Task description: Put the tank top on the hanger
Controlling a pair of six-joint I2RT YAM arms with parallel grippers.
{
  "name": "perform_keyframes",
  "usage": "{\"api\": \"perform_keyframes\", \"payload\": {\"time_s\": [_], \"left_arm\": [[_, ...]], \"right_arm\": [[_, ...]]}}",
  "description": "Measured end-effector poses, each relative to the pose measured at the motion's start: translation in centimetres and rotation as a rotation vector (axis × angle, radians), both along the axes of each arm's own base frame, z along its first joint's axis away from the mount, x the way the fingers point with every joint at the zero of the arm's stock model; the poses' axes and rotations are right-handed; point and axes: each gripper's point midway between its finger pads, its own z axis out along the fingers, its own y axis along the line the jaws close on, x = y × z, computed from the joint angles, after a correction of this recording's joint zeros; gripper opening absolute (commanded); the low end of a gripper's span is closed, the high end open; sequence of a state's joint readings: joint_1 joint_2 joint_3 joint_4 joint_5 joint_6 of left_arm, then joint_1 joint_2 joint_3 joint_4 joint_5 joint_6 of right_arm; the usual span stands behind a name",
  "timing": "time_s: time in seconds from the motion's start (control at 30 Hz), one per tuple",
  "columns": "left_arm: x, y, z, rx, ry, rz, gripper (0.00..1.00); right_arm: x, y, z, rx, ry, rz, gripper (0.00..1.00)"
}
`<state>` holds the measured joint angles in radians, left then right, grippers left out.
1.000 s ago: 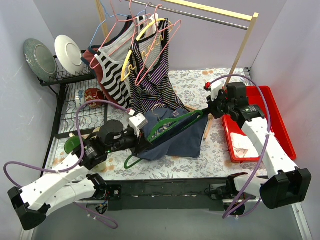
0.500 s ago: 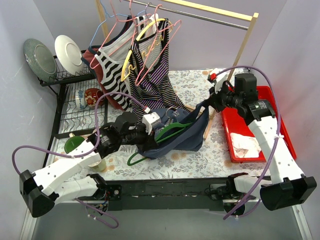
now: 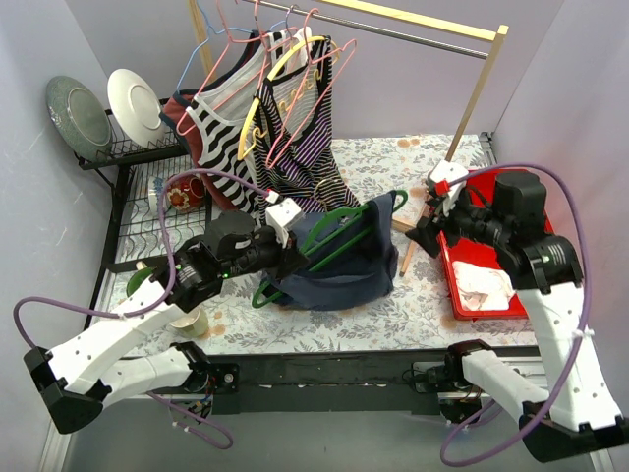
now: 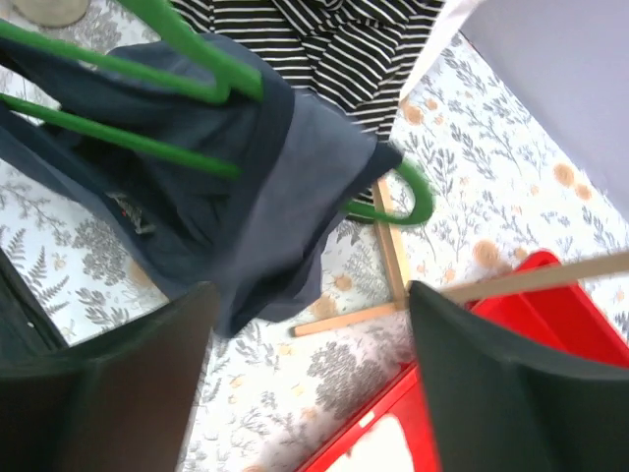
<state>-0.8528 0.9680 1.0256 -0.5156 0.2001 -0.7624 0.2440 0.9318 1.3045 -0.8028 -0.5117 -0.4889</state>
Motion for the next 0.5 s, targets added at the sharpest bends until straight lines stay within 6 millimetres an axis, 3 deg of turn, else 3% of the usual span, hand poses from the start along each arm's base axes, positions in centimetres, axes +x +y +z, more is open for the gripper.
{"api": "perform_keyframes", "payload": {"time_s": [0.1,0.27,0.5], "left_arm": [[0.4,0.1,1.7,-0.023,-0.035,0.018,0.0],[1.3,0.0,3.8,-0.028,-0.058,0.047,0.0],[4.5,-1.9,9.1,-0.051,-0.106,0.109,0.0]], "right_arm": [[-1.2,-1.1,0.9,-0.012,-0.059,-0.043,0.97],[-1.3,-3.4,2.1,-0.005,-0.12,-0.162,0.97],[-0.7,-4.5,-1.9,0.013,-0.022,-0.233,0.98]]}}
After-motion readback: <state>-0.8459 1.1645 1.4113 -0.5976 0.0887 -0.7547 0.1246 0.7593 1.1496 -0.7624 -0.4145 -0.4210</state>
